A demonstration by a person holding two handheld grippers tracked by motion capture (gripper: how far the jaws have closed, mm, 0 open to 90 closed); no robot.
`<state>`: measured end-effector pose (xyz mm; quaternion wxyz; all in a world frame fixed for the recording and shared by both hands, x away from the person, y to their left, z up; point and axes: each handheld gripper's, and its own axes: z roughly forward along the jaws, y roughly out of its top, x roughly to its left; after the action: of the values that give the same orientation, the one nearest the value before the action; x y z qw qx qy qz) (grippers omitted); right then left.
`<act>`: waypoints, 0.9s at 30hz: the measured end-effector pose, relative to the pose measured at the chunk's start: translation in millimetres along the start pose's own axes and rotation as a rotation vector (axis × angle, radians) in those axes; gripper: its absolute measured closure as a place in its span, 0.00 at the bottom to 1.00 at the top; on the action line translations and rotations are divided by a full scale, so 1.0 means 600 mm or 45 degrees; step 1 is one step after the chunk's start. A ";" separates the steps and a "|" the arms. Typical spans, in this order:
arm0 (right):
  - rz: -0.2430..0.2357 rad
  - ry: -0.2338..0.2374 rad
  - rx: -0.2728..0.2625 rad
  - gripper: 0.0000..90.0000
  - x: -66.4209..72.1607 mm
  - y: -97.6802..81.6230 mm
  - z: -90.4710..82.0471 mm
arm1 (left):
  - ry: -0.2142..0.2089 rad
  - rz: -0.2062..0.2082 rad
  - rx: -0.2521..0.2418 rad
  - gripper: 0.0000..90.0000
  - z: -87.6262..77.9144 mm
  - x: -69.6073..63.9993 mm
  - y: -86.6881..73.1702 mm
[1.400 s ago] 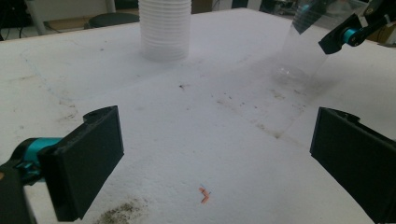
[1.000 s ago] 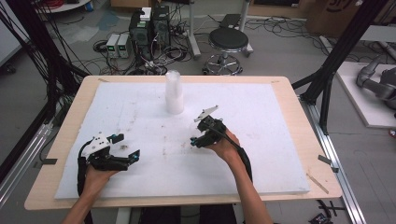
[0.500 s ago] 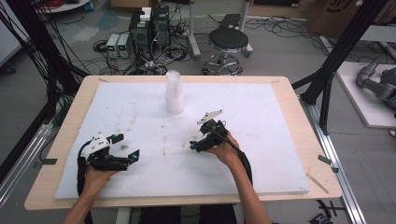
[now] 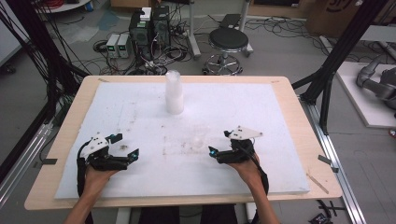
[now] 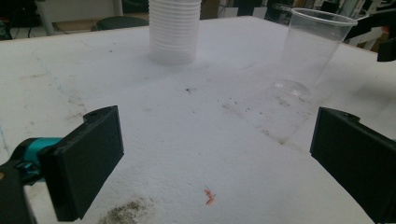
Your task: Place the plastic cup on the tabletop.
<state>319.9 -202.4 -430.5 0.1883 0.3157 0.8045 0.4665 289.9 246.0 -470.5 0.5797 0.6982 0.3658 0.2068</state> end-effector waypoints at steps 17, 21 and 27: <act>0.094 -0.225 -0.086 0.16 -0.032 -0.067 -0.042 | 0.009 -0.018 -0.021 0.03 -0.003 0.001 -0.001; 0.090 -0.228 -0.096 0.16 -0.033 -0.068 -0.043 | 0.009 -0.015 -0.024 0.03 -0.003 0.002 -0.001; 0.105 -0.228 -0.103 0.16 -0.033 -0.069 -0.045 | 0.008 -0.022 -0.031 0.03 -0.004 0.002 -0.002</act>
<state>304.4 -248.0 -453.2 0.2524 0.3812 0.7513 0.4759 288.6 248.6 -471.2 0.5886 0.6874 0.3710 0.2083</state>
